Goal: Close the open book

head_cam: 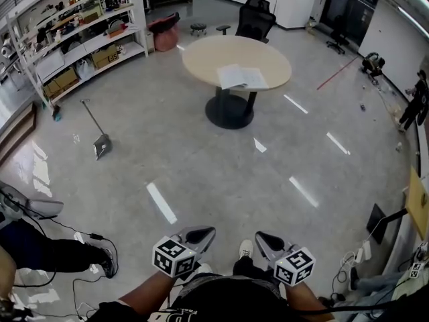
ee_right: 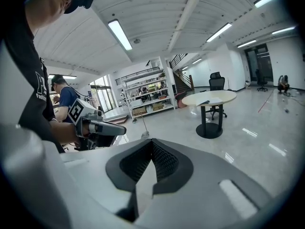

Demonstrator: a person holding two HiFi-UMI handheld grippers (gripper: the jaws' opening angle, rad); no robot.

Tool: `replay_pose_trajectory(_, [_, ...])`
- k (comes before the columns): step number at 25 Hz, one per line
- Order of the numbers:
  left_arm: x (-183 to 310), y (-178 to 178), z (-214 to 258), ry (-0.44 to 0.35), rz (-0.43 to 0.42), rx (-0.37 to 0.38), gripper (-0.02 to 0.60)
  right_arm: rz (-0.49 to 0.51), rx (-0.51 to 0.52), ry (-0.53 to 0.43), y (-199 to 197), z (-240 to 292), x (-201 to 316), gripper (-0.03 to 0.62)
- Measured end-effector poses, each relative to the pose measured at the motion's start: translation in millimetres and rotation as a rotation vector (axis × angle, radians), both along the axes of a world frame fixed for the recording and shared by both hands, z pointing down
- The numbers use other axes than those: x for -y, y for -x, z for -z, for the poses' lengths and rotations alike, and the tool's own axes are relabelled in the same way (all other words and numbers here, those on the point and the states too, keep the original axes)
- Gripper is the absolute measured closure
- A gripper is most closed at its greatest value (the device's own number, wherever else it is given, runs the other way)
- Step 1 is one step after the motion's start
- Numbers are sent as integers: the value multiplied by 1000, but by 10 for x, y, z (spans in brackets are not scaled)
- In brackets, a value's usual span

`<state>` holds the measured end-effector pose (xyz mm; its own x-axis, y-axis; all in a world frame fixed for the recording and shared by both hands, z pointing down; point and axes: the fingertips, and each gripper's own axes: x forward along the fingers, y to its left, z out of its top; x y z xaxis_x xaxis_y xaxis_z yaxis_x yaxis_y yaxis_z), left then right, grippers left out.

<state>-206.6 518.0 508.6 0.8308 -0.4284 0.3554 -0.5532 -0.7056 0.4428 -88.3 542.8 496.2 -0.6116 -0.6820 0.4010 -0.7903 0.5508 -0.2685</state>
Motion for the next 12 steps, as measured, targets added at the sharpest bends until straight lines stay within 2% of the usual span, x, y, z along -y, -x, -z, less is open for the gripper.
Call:
replay_pose_trajectory(7, [325, -230, -20, 5, 11, 30, 574, 4, 47, 0, -224, -71, 423, 586])
replay_pose_trajectory(12, [772, -587, 93, -28, 38, 63, 574, 41, 92, -27, -526, 5, 927, 586])
